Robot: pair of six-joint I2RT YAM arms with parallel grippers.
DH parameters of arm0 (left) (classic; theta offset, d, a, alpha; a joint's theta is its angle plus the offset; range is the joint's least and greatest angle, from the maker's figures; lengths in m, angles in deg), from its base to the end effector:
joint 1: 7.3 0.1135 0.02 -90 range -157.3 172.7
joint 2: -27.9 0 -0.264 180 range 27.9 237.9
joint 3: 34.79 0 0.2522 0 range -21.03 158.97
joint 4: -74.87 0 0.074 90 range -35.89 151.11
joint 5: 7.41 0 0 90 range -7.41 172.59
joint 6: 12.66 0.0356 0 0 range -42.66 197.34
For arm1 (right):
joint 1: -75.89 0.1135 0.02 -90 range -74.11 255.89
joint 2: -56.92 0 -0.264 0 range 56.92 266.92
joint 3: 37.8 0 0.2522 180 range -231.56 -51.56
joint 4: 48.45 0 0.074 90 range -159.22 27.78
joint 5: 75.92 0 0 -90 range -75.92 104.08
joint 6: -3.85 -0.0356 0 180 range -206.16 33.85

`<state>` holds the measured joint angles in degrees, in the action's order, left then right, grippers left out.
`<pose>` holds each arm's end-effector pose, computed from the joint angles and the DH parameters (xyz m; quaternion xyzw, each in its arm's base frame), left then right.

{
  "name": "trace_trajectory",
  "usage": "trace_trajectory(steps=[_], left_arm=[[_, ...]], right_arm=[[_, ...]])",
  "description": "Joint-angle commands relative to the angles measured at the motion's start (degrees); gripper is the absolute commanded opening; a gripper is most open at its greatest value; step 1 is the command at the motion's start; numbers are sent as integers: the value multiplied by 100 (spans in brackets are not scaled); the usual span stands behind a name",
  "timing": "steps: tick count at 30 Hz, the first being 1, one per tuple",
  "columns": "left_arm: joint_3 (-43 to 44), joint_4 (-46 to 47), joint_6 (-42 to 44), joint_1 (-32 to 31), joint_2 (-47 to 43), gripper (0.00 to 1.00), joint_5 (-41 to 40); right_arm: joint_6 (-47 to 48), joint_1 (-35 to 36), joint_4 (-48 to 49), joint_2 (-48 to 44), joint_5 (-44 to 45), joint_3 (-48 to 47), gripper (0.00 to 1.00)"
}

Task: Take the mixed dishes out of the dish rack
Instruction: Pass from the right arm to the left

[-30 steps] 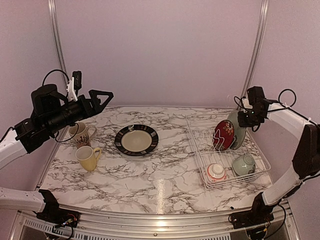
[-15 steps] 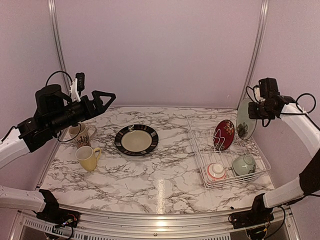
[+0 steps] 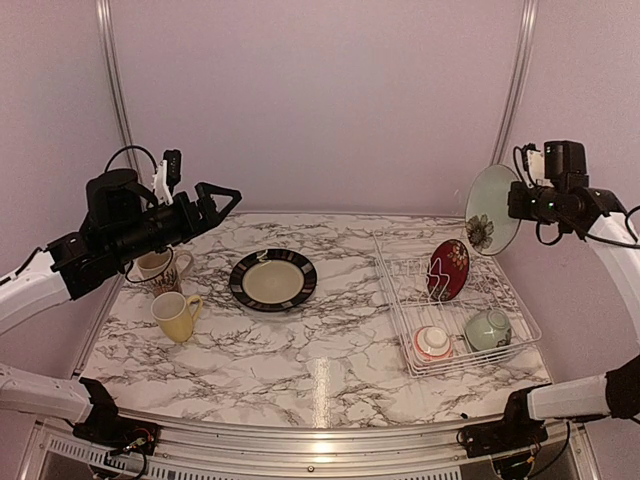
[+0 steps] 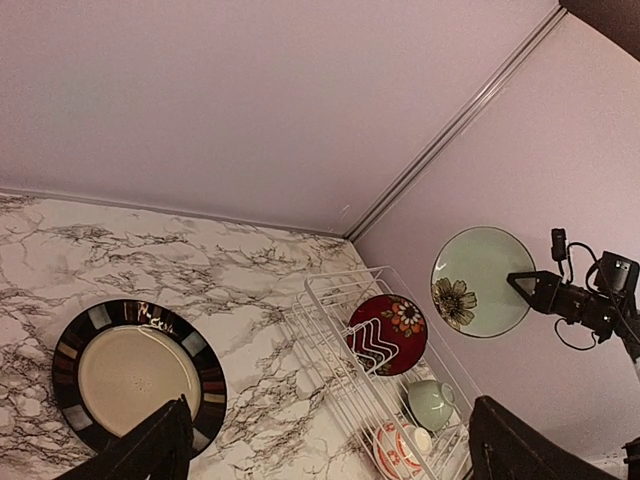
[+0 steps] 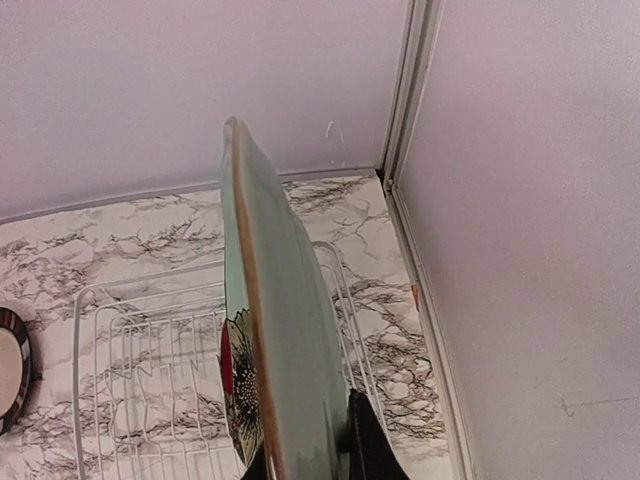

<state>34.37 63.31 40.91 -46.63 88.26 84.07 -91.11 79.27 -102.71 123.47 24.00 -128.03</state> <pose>0.1913 -0.1580 0.3763 0.0272 0.7234 -0.4309 0.5387 0.2398 0.0080 0.4015 0.0548 0.8646 -0.0390 0.4979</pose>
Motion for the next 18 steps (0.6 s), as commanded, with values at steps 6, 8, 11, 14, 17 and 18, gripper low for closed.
trace_trajectory(steps=[6, 8, 11, 14, 17, 18], left_arm=[[244, 712, -566, 13, 469, 99, 724], [244, 920, -764, 13, 618, 99, 903], [182, 1350, -1101, 5, 825, 99, 1205], [90, 1859, -1440, -25, 1074, 99, 1484], [104, 2207, -1640, -117, 1351, 99, 1641], [129, 2244, -1674, -174, 1441, 99, 1649]], right_arm=[[-1651, 146, 2208, -387, -3108, 205, 0], [-2122, 259, 2723, -323, -3537, 463, 0], [-2854, 519, 3523, -136, -4020, 853, 0], [-3552, 956, 4428, 116, -4264, 1195, 0], [-4050, 1331, 5051, 390, -4288, 1408, 0], [-4171, 1449, 5217, 473, -4314, 1448, 0]])
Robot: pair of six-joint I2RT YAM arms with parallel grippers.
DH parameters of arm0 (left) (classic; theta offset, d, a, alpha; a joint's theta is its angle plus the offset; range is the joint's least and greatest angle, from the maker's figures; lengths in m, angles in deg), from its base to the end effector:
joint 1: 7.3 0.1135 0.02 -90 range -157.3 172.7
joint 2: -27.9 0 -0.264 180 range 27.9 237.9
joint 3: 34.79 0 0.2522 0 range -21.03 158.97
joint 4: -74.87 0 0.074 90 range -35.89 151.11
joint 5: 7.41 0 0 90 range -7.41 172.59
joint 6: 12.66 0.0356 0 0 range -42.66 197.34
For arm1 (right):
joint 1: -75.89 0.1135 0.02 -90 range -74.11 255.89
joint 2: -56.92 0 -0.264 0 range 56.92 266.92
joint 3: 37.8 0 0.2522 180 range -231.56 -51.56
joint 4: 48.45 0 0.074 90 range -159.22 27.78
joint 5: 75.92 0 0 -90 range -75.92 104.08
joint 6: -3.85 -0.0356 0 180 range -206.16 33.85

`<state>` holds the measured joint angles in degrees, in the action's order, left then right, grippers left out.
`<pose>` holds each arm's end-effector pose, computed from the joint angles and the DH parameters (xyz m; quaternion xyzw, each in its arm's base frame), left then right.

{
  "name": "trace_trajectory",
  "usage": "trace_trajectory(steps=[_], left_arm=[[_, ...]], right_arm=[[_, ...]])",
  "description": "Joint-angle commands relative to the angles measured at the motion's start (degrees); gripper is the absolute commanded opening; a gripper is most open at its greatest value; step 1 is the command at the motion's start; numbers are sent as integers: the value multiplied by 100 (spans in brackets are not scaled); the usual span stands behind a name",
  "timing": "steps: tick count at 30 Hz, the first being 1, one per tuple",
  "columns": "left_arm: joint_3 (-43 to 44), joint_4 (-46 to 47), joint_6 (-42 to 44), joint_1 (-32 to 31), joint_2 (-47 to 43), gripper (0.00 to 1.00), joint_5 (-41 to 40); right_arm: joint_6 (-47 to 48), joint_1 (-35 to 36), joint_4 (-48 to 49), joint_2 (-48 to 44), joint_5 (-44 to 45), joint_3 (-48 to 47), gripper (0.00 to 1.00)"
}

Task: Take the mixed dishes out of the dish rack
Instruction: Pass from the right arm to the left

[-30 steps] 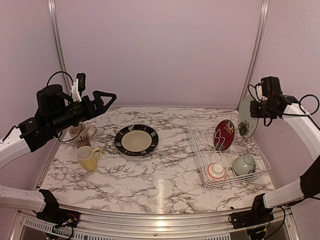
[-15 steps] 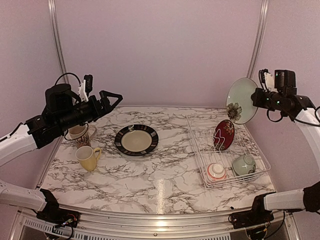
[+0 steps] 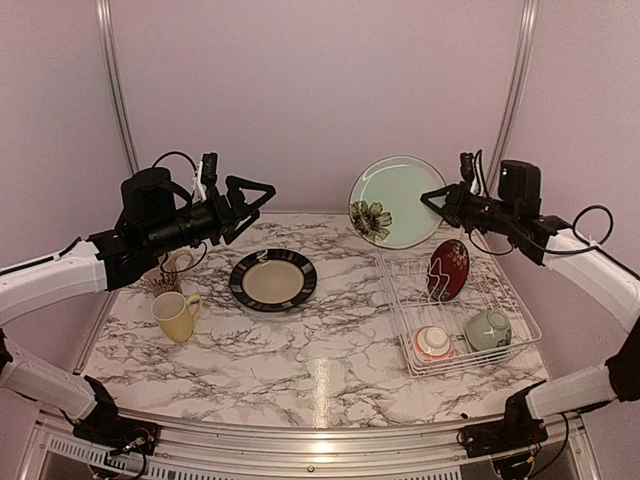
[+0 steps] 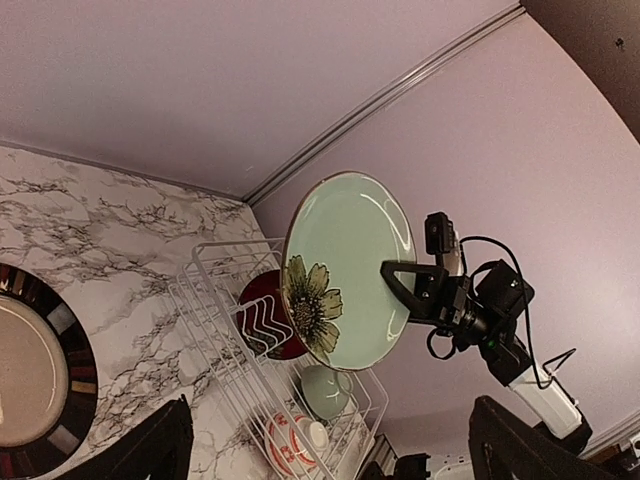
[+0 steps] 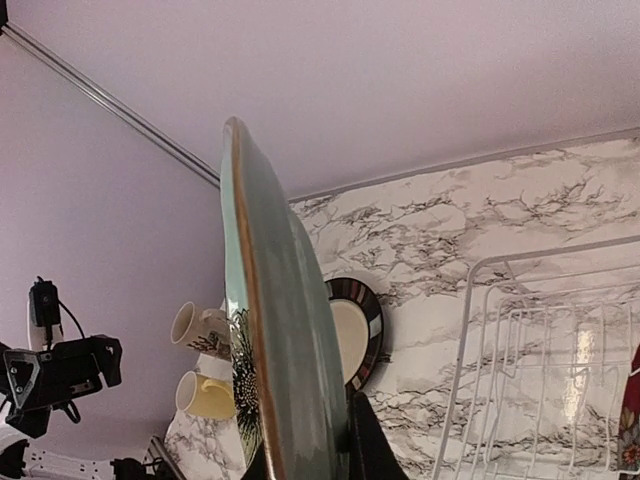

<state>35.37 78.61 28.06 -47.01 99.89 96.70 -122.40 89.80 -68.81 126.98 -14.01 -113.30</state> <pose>0.2244 -0.1977 0.3601 0.0304 0.6949 -0.5609 0.4490 0.2706 0.0843 0.3584 0.0039 0.7833 0.4248 0.4538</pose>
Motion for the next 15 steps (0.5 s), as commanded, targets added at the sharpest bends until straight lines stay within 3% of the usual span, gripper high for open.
trace_trajectory(steps=[1, 11, 15], left_arm=[[63, 731, -408, -175, 356, 99, 387], [131, 444, -512, -331, 687, 95, -245], [279, 708, -598, -341, 937, 92, -40]], right_arm=[[-1147, 488, 1990, 210, -532, 15, 0], [-1868, 921, 2989, 561, -644, 271, 0], [-2046, 1101, 3202, 756, -748, 235, 0]])
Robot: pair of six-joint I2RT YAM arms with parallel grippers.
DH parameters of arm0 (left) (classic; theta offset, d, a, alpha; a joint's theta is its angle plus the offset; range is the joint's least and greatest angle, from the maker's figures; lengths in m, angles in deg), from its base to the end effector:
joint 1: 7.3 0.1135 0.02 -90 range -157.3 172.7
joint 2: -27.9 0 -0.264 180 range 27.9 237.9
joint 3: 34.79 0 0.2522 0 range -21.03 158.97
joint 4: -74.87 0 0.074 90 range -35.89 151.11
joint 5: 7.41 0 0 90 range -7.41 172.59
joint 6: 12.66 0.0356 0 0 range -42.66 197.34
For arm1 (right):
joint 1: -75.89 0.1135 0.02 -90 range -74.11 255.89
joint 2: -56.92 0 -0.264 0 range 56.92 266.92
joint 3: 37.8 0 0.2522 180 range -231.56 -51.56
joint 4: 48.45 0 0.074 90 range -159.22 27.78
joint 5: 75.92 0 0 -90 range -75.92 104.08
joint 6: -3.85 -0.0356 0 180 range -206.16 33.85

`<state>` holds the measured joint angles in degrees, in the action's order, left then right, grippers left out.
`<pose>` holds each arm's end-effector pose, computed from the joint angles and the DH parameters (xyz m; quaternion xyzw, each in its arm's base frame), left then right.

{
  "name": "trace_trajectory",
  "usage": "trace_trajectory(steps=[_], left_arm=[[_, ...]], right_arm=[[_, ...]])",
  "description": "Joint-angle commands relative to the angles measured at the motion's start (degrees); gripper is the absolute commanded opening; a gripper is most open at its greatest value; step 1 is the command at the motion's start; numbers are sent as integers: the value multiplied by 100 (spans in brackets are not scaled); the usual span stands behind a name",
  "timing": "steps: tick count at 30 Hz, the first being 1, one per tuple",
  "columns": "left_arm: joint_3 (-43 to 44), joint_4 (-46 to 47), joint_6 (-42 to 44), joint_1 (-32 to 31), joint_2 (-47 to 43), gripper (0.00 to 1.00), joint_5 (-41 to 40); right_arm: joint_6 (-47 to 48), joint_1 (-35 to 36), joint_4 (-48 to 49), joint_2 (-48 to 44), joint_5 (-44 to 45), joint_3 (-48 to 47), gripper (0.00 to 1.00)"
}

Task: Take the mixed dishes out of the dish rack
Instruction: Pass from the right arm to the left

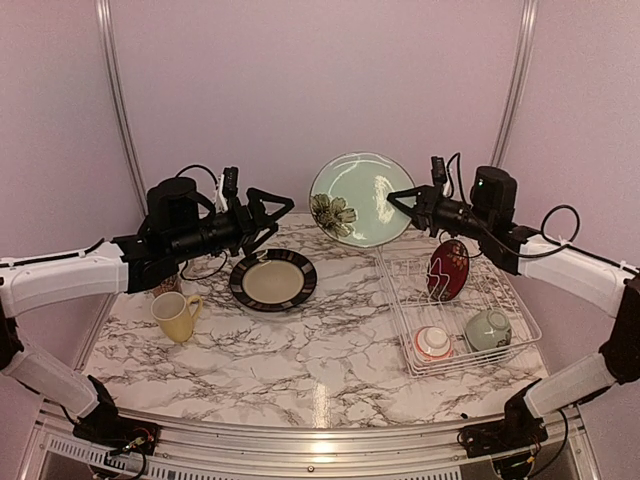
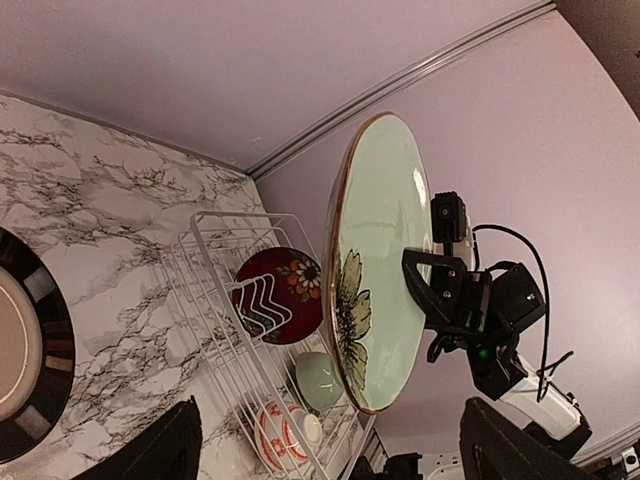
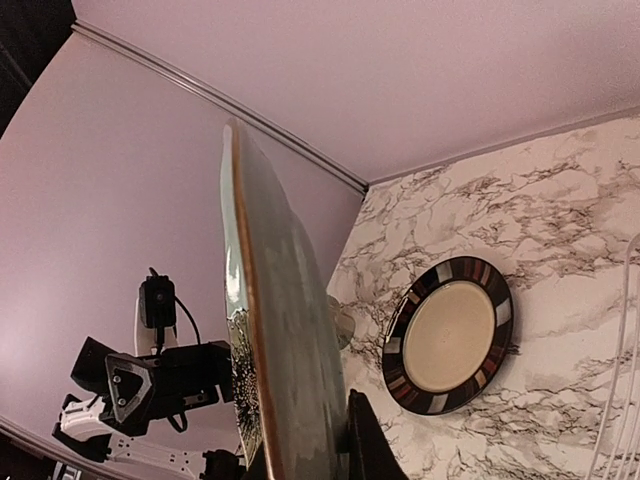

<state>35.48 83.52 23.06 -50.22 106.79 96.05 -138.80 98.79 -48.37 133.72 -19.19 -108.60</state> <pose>0.2339 -0.2288 0.3348 0.0130 0.7068 -0.5817 0.4024 0.2814 0.1401 0.3335 -0.0026 0.7370 0.5611 0.3769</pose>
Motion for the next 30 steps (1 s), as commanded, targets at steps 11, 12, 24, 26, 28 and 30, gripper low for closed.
trace_trajectory(steps=[11, 12, 24, 26, 28, 30], left_arm=[[466, 550, -236, -98, 672, 64, 302], [466, 534, -240, -102, 689, 62, 288], [660, 100, -143, -119, 814, 29, 26], [651, -8, -104, -120, 805, 24, -67], [643, -103, -100, -118, 793, 18, -153], [642, -167, -100, -118, 777, 8, -211]], right_arm=[[-541, 586, 1418, 393, -208, -342, 0], [-539, 603, 1423, 405, -206, -343, 0], [-496, 759, 1506, 455, -334, -369, 0], [-433, 800, 1494, 479, -381, -406, 0], [-393, 828, 1489, 502, -431, -422, 0], [-346, 847, 1447, 497, -422, -414, 0]])
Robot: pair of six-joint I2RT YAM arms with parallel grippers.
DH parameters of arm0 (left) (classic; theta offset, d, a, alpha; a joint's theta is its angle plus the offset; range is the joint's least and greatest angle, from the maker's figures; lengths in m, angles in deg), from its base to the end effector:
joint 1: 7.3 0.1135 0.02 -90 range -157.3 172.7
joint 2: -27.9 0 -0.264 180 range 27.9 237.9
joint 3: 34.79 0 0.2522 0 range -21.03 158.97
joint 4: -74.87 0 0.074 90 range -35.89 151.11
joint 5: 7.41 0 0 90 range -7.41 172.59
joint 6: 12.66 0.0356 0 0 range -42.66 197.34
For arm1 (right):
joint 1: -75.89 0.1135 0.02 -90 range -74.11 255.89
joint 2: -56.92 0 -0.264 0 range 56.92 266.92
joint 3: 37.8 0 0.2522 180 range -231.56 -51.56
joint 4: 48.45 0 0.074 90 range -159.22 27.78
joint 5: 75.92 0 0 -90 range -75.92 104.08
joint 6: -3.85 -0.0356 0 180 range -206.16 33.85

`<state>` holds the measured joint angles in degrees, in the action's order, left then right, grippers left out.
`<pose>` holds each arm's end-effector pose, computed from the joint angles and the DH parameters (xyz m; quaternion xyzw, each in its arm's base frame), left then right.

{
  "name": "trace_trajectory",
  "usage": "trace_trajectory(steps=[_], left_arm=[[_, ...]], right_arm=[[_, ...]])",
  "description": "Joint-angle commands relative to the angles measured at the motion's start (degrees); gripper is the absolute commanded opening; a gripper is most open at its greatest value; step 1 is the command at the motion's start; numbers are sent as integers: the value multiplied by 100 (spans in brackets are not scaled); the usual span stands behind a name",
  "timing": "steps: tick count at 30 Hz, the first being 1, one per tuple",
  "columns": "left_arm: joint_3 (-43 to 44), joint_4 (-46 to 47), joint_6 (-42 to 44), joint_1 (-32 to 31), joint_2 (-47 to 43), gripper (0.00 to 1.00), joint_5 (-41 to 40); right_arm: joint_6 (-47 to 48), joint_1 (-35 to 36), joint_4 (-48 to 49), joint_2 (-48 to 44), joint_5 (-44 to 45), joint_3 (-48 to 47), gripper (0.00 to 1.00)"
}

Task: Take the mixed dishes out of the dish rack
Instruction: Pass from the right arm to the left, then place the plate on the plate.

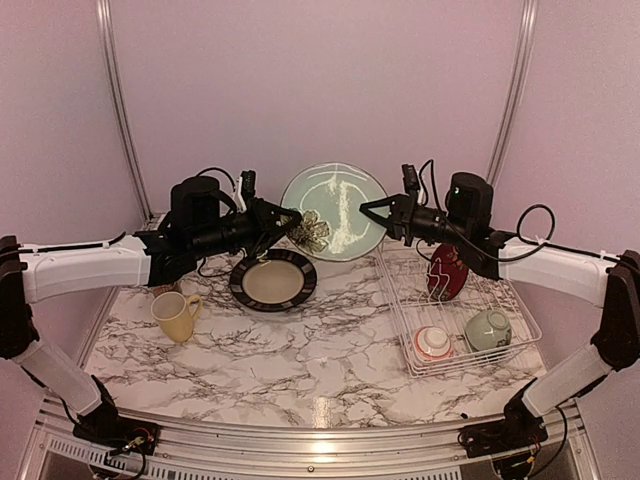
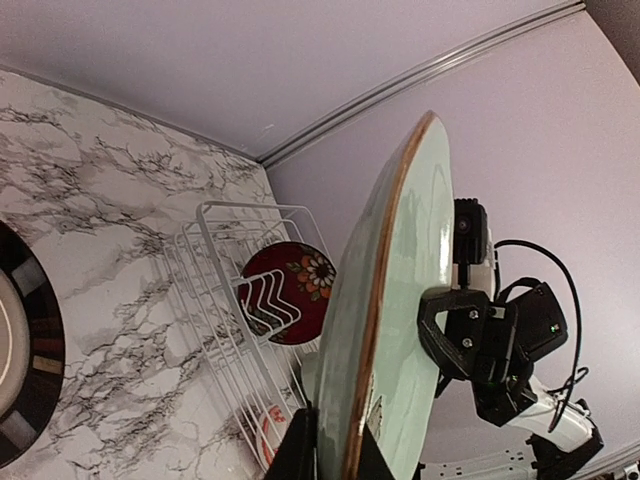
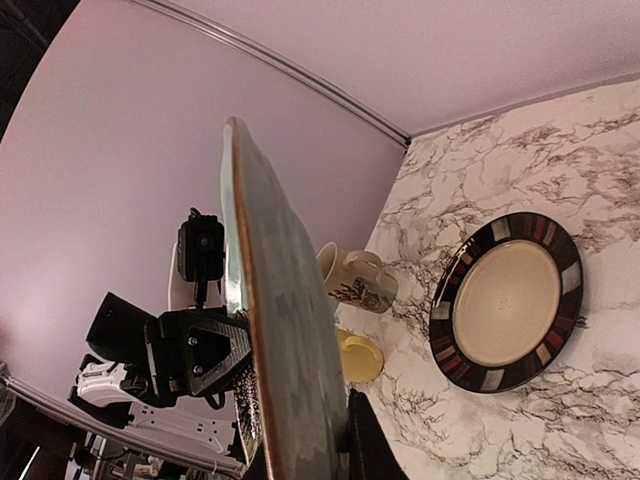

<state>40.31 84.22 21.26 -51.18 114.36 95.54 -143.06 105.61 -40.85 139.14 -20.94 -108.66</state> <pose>0.2537 -0.2550 0.3235 0.0019 0.7191 -0.5807 0.3817 0.2803 0.1836 0.3186 -0.0363 0.7249 0.6070 0.3236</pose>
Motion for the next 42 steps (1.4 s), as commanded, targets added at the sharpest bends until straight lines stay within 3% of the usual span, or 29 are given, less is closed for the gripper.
trace_trajectory(steps=[1, 5, 14, 20, 31, 36, 42], left_arm=[[161, -259, 79, -16, 2, 1, -189], [88, -233, -59, -15, -72, 0, -231], [-314, -302, -665, 70, -517, 0, -778], [-433, -541, -747, 139, -774, 0, -1056], [-300, -1750, -980, 576, -818, 0, -1760], [145, -2499, -1081, 644, -504, 0, -2589], [326, -2629, -1387, 699, -50, 0, -3261]], right_arm=[[127, 166, 640, -60, -224, -395, 1], [369, 166, 376, -153, -69, -343, 14], [835, 166, -132, -383, 318, -230, 68], [1196, 141, -731, -494, 660, -328, 96], [2443, -284, -2513, -1563, 2094, -415, 98], [2744, -412, -2834, -2013, 2438, -357, 98], [2852, -450, -3042, -2215, 2540, -324, 98]])
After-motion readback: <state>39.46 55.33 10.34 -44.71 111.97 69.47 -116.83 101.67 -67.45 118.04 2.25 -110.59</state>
